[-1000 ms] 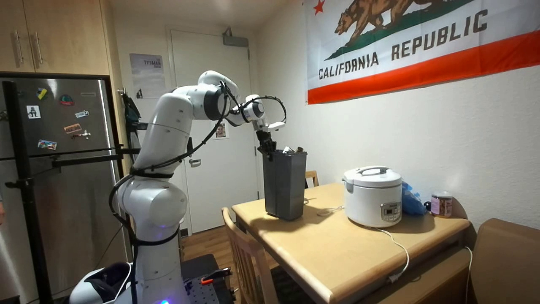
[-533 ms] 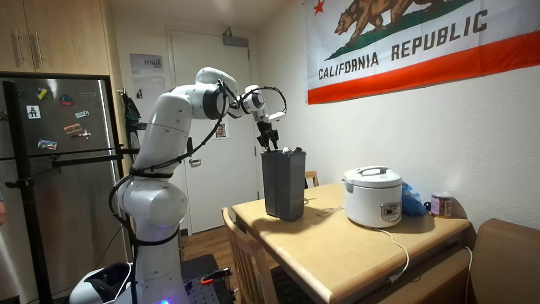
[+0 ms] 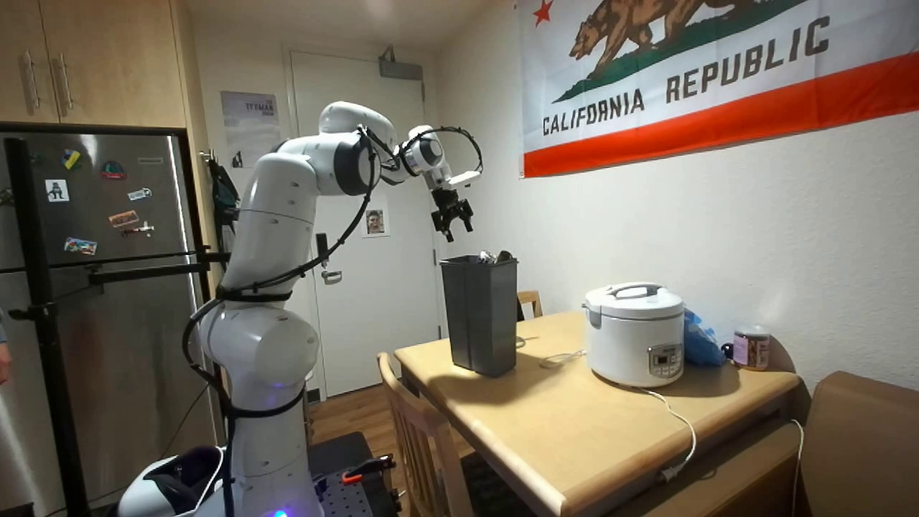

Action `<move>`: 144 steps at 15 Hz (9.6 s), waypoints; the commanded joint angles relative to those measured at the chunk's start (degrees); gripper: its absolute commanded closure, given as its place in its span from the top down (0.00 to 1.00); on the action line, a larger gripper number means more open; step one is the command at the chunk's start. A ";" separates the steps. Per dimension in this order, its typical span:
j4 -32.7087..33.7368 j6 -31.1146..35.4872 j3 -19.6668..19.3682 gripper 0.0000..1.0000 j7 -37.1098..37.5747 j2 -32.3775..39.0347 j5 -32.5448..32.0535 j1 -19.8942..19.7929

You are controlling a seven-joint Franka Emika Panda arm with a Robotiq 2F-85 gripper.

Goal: Move the landfill bin to the left then right

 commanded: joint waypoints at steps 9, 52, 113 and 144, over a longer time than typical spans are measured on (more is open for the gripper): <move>-0.23 -3.66 0.23 1.00 -1.10 -2.88 -0.09 1.79; -11.42 4.34 -0.04 0.02 -1.56 -0.60 8.34 -2.13; -51.46 23.22 -14.71 0.02 -5.13 -30.64 4.46 -13.38; -51.37 18.34 -18.02 0.02 -6.90 -31.63 11.99 -15.88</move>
